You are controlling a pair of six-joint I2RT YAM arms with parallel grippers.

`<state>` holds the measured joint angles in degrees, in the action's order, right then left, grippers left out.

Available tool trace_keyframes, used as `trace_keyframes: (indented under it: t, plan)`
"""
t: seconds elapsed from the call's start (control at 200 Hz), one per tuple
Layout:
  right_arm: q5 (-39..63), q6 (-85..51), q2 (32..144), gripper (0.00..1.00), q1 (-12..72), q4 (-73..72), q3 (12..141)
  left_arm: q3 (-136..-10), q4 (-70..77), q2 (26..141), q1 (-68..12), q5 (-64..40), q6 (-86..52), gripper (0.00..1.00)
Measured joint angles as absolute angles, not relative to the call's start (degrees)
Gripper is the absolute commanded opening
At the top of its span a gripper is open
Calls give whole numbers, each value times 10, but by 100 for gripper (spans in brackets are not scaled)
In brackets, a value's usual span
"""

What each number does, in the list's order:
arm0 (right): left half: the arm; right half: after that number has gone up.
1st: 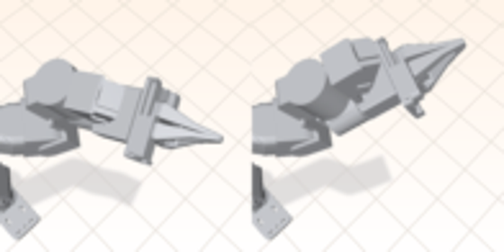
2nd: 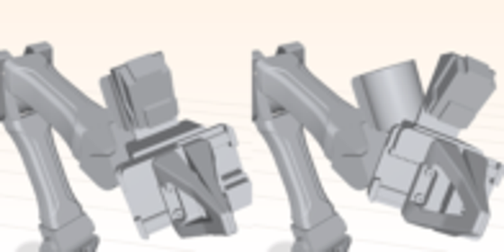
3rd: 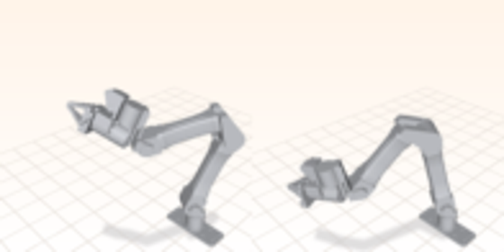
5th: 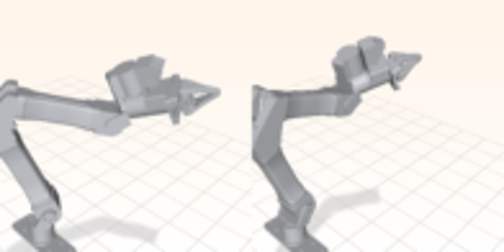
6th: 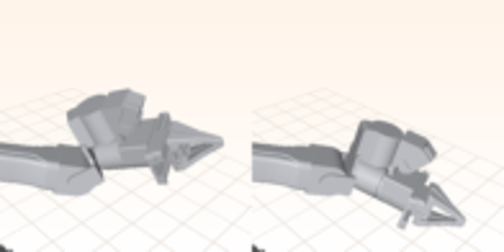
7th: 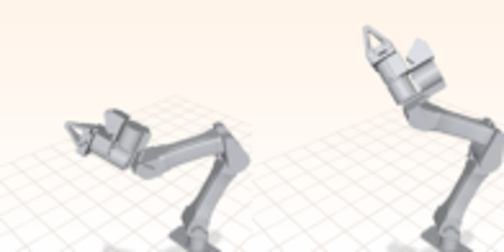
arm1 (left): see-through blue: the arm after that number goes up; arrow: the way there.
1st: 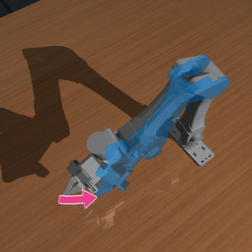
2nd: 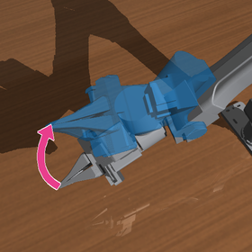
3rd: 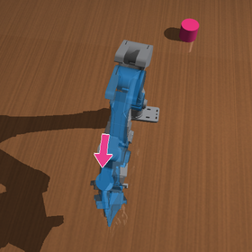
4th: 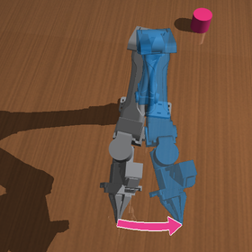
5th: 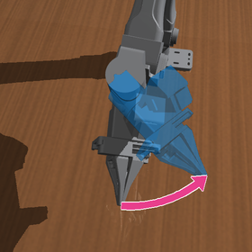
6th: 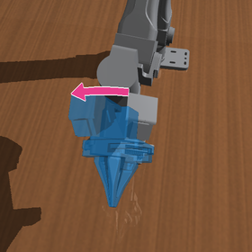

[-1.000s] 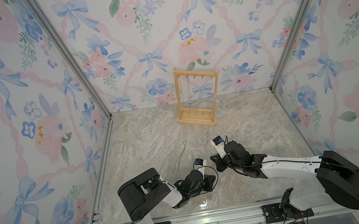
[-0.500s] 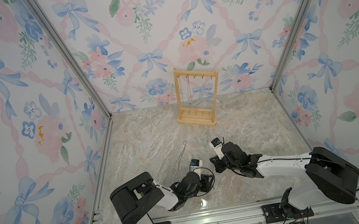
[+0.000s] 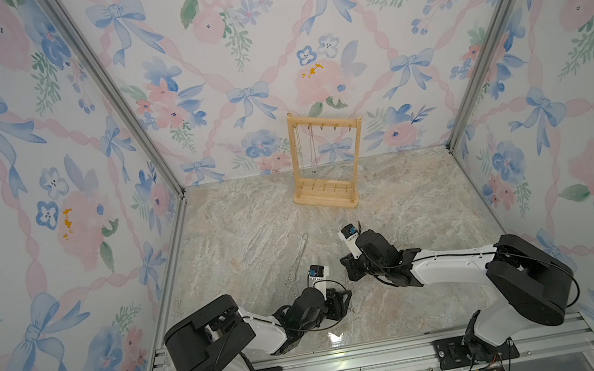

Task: Take the necklace off the jewelry display stand
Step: Place the necklace at the center of the board.

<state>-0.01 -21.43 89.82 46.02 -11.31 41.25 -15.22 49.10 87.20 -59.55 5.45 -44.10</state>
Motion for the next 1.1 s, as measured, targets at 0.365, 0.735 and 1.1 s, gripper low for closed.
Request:
trace_keyframes:
  t: [0.365, 0.735, 1.1]
  plan:
    - [27, -242, 967, 0, 430, -26, 518, -174, 490, 887, -611, 25, -452, 11]
    - [34, -241, 1014, 0, 427, 16, 567, -185, 487, 942, -611, 26, -457, 6]
    - [48, -240, 1028, 0, 414, 24, 573, -190, 488, 955, -595, 25, -464, 5]
